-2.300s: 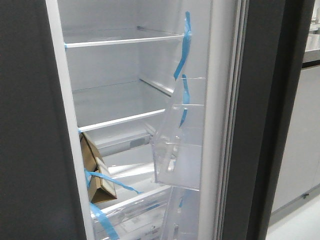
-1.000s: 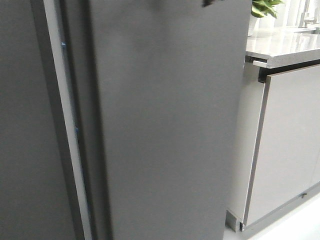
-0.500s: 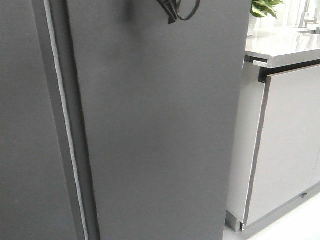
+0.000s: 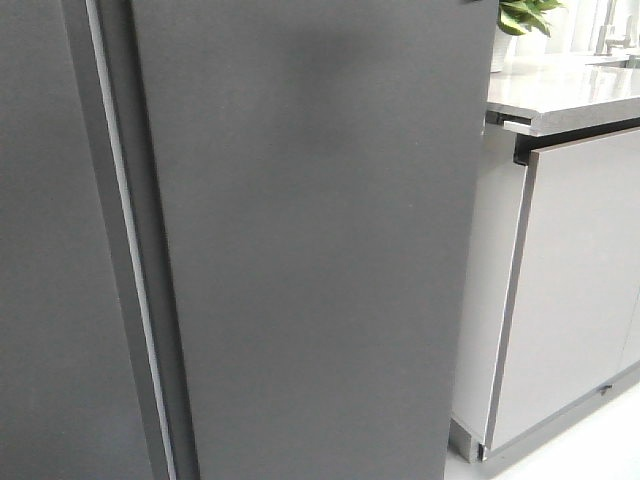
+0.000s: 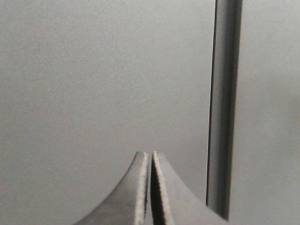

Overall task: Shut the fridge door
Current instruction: 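Keep pushing with both grippers until the door seals shut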

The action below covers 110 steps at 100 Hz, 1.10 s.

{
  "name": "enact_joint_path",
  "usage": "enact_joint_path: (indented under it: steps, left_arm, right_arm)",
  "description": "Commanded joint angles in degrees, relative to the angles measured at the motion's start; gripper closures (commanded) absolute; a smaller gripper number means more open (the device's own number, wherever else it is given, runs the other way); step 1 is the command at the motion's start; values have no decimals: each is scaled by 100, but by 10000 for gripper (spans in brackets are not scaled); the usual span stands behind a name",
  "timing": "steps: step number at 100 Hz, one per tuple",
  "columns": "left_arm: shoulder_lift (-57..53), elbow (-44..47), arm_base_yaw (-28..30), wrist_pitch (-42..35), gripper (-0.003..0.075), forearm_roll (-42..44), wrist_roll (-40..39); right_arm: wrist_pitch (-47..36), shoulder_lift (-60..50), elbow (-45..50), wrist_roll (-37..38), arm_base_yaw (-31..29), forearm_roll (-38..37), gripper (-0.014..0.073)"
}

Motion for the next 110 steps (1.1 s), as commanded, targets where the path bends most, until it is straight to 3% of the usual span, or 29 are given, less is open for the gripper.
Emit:
enact_joint_path:
  steps: [1,43,80,110]
  left_arm:
    - [-61,201,-10,-422,740,-23,-25]
    - [-61,201,-10,-422,740,-23,-25]
    - [-61,201,-10,-422,740,-23,-25]
    - [-61,201,-10,-422,740,-23,-25]
  right_arm:
    - [-568,-948,553,-99,-198,-384,639]
    - [-1730,-4205,4079,-99,-1058,-2303,639]
    - [-1991,-7158,6706,-99,-1150,-3254,639]
    - [-2335,-9215,8522,-99,-1421,-3265,639]
